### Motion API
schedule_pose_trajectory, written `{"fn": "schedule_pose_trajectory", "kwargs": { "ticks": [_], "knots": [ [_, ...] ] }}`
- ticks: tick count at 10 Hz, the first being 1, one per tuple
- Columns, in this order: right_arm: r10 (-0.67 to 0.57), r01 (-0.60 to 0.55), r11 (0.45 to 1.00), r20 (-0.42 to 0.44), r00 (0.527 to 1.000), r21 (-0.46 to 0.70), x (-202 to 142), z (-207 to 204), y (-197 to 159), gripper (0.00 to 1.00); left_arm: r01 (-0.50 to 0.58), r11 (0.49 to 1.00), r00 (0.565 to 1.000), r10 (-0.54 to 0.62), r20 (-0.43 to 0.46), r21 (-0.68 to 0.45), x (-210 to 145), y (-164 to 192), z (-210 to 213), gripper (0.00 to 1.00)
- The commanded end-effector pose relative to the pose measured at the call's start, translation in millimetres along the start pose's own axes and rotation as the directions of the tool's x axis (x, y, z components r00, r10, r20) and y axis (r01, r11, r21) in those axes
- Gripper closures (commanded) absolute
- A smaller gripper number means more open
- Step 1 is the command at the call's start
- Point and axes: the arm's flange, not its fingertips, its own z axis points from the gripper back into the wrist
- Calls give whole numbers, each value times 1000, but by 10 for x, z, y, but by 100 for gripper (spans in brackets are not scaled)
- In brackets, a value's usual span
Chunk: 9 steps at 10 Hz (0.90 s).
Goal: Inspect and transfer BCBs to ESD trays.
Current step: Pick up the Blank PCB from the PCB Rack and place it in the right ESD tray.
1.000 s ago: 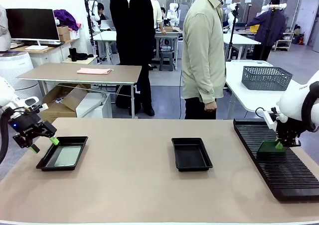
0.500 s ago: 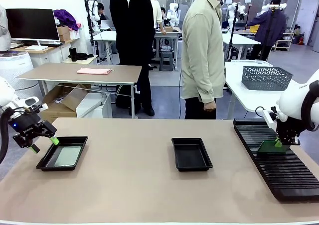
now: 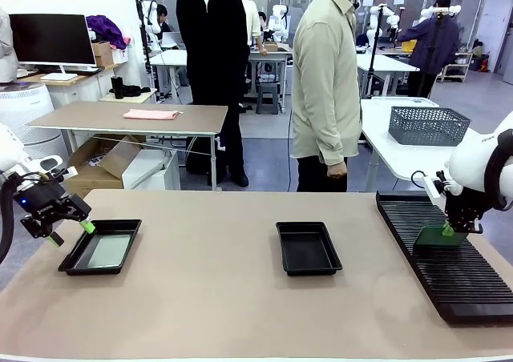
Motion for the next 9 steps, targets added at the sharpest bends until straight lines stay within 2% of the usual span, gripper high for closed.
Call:
{"fn": "schedule_pose_trajectory", "kwargs": {
  "ticks": [1,4,9],
  "knots": [
    [-25,25,999,-2,1000,28,-3,18,-13,100,4,1000,1000,-4,5,0,-2,10,11,0],
    [-28,29,999,-4,1000,35,-2,102,5,100,4,1000,1000,-4,5,0,-2,10,11,0],
    [-7,8,1000,-27,1000,30,-6,600,65,100,4,1000,1000,-4,5,0,-2,10,11,0]
  ]
}}
